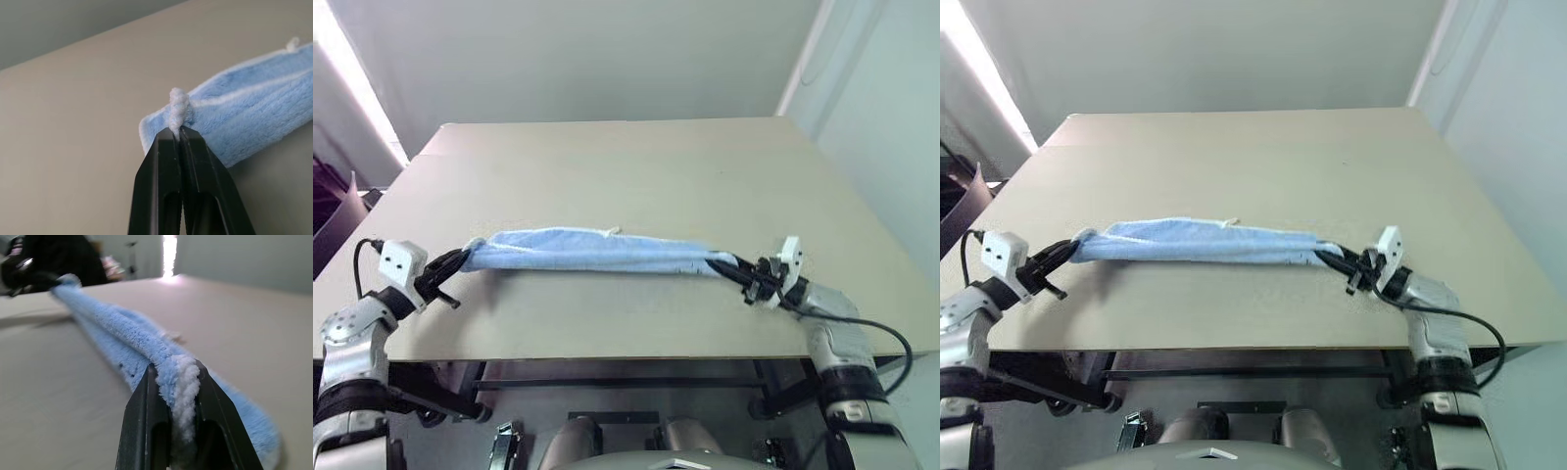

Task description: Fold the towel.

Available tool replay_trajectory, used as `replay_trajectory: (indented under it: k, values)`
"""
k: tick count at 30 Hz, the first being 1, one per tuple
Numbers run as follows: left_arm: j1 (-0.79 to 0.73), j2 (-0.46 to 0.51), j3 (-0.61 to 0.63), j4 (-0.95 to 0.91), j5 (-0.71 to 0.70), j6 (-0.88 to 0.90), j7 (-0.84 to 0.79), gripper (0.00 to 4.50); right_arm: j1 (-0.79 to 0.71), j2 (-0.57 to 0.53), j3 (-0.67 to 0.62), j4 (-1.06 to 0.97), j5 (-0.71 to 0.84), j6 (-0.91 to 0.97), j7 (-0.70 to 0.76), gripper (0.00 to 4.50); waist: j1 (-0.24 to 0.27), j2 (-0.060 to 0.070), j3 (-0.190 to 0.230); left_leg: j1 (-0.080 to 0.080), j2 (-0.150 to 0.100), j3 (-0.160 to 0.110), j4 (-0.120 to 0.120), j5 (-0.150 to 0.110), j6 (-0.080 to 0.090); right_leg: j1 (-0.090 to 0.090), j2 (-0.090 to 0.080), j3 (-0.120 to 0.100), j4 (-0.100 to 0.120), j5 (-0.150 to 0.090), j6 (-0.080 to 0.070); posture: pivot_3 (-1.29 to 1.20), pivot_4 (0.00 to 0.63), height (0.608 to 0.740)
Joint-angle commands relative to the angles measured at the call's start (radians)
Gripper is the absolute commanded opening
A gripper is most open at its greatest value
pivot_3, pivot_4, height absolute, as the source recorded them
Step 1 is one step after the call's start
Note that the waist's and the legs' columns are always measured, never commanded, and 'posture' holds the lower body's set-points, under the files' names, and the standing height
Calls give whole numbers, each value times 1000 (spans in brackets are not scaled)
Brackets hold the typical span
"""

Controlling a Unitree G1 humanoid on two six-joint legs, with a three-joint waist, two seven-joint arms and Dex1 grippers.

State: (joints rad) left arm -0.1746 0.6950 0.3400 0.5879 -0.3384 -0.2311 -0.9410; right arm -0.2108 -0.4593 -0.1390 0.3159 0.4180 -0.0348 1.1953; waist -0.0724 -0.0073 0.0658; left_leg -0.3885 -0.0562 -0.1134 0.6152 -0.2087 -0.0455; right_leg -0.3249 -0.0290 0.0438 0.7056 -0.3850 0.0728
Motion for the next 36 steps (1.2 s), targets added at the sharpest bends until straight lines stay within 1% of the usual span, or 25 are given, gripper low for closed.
replay_trajectory:
  k: [1, 6, 9, 10, 13, 17, 23, 26, 28, 29, 31, 32, 33, 35, 36]
  values:
    - [54, 35, 54, -101, -40, 53, 8, 54, 49, -59, -15, -115, 46, 48, 37, 399, 13, 1, 0, 0, 0, 0, 0, 0, 0, 1, 0, 0, -1, -1, -3, 0, 0, 740]
    - [121, 41, 55, -154, -39, 71, 7, 54, 124, -106, 26, -152, -10, 37, 45, 399, 45, 0, 0, -1, 1, 0, 0, 0, 0, 1, 0, 0, -4, -2, -6, 0, 0, 740]
    - [146, 43, 50, -182, -37, 73, 3, 54, 146, -122, 23, -171, 2, 48, 50, 399, 60, 0, 0, -2, 1, 1, -1, 0, 1, 0, 0, 0, -7, -1, -5, 0, 0, 740]
    - [150, 43, 49, -187, -40, 79, -1, 54, 149, -125, 20, -177, 6, 52, 47, 399, 61, 0, 0, -3, 1, 1, -1, 0, 1, -1, 0, 0, -7, 1, -2, 0, 0, 740]
    - [136, 39, 46, -184, -37, 83, 10, 54, 139, -126, 8, -183, 20, 64, 27, 399, 61, 0, 0, -3, 1, 1, -3, 0, 1, -2, 0, 0, -7, 1, -1, 0, 0, 740]
    - [101, 30, 40, -144, -20, 59, 26, 54, 151, -145, 16, -181, -2, 52, 21, 399, 62, 0, 0, -3, 1, 1, -2, 0, 1, -1, 0, 0, -7, 1, -1, 0, 0, 740]
    - [152, 36, 35, -192, -31, 71, -12, 54, 214, -192, 41, -218, -63, 45, 2, 399, 60, 0, 0, -3, 1, 2, -3, 0, 1, -1, 0, 0, -8, 1, -1, 0, 0, 740]
    - [162, 35, 34, -189, -27, 66, -12, 54, 219, -201, 61, -229, -76, 104, -27, 399, 61, 0, 0, -3, 2, 2, -3, 0, 1, -2, 0, 0, -8, 1, -1, 0, 0, 740]
    - [162, 34, 35, -184, -29, 66, -13, 54, 217, -202, 61, -242, -53, 130, -17, 399, 62, 0, 0, -3, 2, 2, -3, 0, 1, -1, 0, 0, -8, 0, -2, 0, 0, 740]
    - [161, 34, 34, -182, -29, 66, -13, 0, 218, -203, 59, -249, -46, 135, -13, 813, 62, 0, 0, -3, 2, 2, -2, 0, 1, -1, 0, 0, -8, -1, -5, 0, 0, 740]
    - [162, 36, 32, -183, -29, 68, -16, 0, 222, -211, 57, -264, -44, 145, -9, 1319, 62, 0, 0, -3, 2, 2, -2, 0, 1, -1, 0, 0, -8, -1, -5, 0, 0, 740]
    - [163, 36, 31, -186, -29, 69, -18, 0, 224, -216, 54, -273, -46, 146, -10, 1745, 62, 0, 0, -3, 2, 2, -2, 0, 1, -1, 0, 0, -8, -2, -6, 0, 0, 740]
    - [165, 36, 31, -190, -31, 72, -20, 0, 225, -223, 51, -284, -46, 156, -14, 2065, 61, 0, 0, -3, 2, 2, -2, 0, 1, -1, 0, 0, -9, -2, -6, 0, 0, 740]
    - [167, 34, 31, -198, -33, 76, -20, 0, 213, -221, 27, -316, 5, 205, -18, 2842, 61, 0, 0, -3, 2, 2, -3, 0, 1, -1, 0, 0, -9, -1, -6, 0, 0, 740]
    - [169, 33, 30, -203, -33, 78, -18, 0, 203, -227, 20, -335, 16, 238, -34, 3127, 61, 0, 0, -3, 2, 2, -3, 0, 1, -1, 0, 0, -9, -1, -5, 0, 0, 740]
